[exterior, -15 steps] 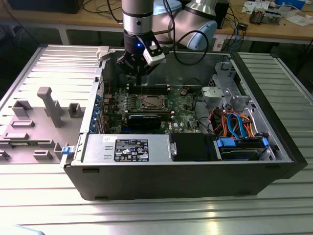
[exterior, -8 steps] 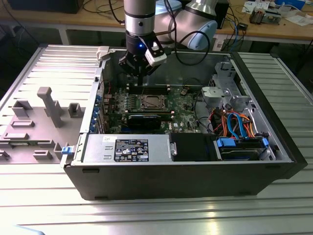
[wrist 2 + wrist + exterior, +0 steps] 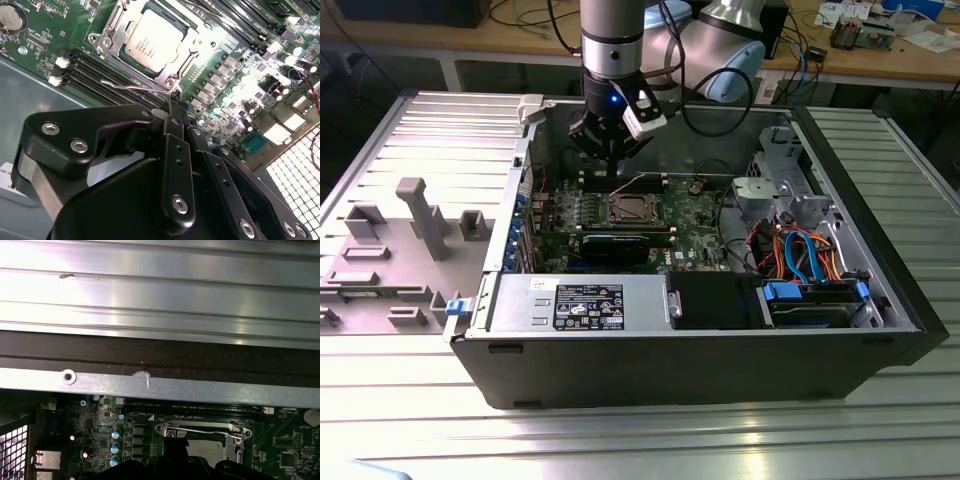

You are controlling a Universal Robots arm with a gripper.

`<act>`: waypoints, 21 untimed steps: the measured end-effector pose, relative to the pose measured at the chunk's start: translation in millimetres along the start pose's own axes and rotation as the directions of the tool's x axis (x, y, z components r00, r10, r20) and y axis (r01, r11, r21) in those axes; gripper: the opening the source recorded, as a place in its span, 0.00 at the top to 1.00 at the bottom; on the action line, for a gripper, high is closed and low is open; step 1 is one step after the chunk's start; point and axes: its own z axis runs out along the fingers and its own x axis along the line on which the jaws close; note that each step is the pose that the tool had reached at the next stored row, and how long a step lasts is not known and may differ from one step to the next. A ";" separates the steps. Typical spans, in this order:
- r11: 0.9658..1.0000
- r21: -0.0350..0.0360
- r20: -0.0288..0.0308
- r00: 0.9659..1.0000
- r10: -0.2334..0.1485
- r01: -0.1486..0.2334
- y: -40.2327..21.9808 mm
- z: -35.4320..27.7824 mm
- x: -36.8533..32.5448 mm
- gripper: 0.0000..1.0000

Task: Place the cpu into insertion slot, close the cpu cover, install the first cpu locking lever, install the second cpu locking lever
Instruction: 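Install the first cpu locking lever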

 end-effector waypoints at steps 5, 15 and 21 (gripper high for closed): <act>1.000 0.000 0.000 1.000 0.000 0.000 0.0 1.0 -0.1 0.89; 1.000 0.000 0.000 1.000 0.000 0.000 0.0 2.8 -0.5 0.89; 1.000 -0.005 0.001 1.000 0.000 0.000 -0.2 6.7 -4.7 0.89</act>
